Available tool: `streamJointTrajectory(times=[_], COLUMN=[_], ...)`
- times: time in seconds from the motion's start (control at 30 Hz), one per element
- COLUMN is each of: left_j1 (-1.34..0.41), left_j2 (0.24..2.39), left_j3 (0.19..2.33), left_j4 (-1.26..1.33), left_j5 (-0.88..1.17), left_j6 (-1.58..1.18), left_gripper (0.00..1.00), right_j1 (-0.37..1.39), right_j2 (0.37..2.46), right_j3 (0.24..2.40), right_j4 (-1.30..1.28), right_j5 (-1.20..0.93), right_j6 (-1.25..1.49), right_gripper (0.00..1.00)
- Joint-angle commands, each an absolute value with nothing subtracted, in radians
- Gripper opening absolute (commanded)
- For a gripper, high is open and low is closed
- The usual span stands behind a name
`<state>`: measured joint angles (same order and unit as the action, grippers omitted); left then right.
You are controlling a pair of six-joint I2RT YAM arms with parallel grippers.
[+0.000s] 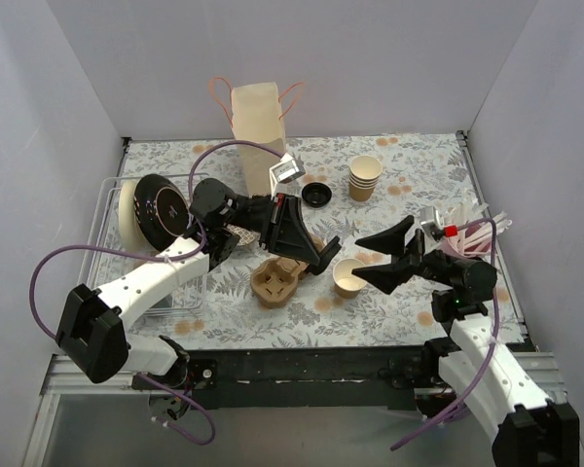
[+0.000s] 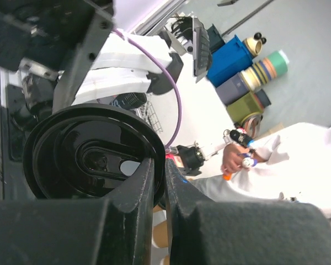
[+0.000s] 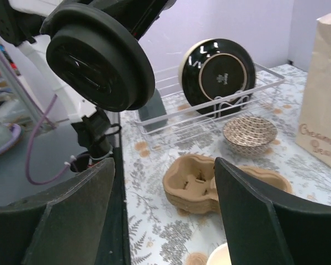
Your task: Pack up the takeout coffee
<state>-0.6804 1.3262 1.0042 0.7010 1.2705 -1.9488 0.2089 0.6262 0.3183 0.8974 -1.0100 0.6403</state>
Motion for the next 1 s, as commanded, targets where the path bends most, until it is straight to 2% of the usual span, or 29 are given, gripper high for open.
streamJointTrajectory(times=[0.0,0.1,0.27,0.33,0.47,0.53,0.6,0.73,0.97], left_j1=[-0.678,-0.680,-0.690,-0.703,-0.716,-0.718,-0.718,-0.726,-0.768], left_j2=[1.348,1.364,1.385,1.388,1.391,1.391,1.391,1.399,1.434], left_j3=[1.060,1.054,1.045,1.043,1.035,1.029,1.026,1.026,1.054], left_j4=[0.911,0.956,0.963,0.977,0.942,0.917,0.894,0.815,0.744], left_j5=[1.308,1.299,1.287,1.285,1.290,1.293,1.302,1.315,1.354], left_j6=[-2.218,-2.267,-2.292,-2.302,-2.301,-2.301,-2.299,-2.261,-2.249], left_gripper=[0.01,0.01,0.00,0.00,0.00,0.00,0.00,0.00,0.00], right_j1=[0.233,0.277,0.325,0.325,0.325,0.324,0.325,0.330,0.385], right_j2=[0.802,0.897,0.927,0.887,0.799,0.752,0.741,0.810,0.844], right_j3=[0.347,0.376,0.482,0.497,0.596,0.627,0.672,0.756,0.822], right_j4=[1.529,1.701,1.556,1.432,0.862,0.717,0.590,0.465,0.229], right_j5=[-1.062,-1.051,-1.082,-1.063,-1.037,-1.011,-1.049,-1.190,-1.258], right_j6=[0.995,1.117,0.978,0.814,0.441,0.250,0.169,0.129,-0.043], right_gripper=[0.81,0.81,0.82,0.82,0.83,0.84,0.85,0.82,0.79])
